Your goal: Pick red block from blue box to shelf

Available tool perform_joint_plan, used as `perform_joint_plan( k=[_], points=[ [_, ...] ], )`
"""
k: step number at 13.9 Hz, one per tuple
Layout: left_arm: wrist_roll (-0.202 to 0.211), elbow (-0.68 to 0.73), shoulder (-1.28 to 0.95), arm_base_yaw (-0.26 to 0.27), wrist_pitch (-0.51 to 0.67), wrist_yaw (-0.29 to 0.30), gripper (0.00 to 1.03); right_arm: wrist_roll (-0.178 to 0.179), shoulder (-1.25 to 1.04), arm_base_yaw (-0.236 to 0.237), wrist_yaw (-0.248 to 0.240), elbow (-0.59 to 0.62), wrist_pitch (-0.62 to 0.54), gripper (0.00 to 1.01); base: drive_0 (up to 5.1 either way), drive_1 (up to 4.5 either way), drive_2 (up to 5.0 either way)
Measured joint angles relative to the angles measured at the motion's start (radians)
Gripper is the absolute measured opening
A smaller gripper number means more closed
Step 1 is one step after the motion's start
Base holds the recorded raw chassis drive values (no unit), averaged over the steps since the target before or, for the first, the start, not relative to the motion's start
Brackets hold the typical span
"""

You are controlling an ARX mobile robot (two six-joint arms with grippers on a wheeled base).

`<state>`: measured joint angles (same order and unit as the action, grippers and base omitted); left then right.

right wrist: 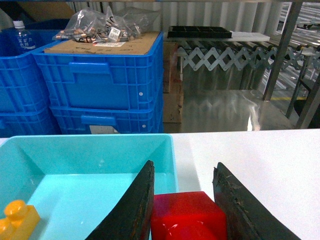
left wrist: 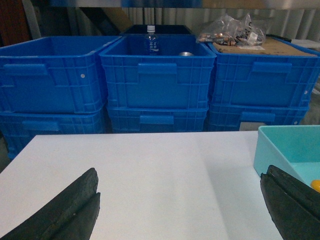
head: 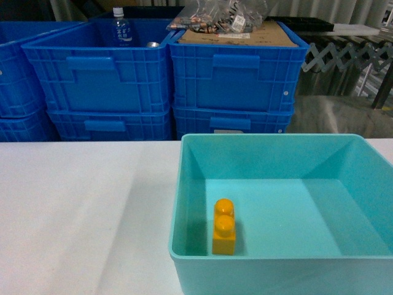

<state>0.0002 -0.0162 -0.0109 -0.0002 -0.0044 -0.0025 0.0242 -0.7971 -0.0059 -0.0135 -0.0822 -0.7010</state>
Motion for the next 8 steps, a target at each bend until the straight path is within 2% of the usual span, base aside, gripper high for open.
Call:
perform_joint_plan(
  k=[2,3,8],
  points=[
    [0.0,0.0,0.0,0.0,0.0,0.002,0.98,0.0,0.072,0.002,0.009,0.03,0.029,0.29,0.0,0.0,0.0],
    [0.0,0.0,0.0,0.0,0.0,0.002,0.98,-0.003,0.072,0.002,0.01,0.058,-0.006,0.29,0.0,0.0,0.0],
    [0.0,0.0,0.0,0.0,0.0,0.002,0.98,-0.007,0.283,0.006,0.01,0.071,0.196,0.29,0.0,0.0,0.0]
  ],
)
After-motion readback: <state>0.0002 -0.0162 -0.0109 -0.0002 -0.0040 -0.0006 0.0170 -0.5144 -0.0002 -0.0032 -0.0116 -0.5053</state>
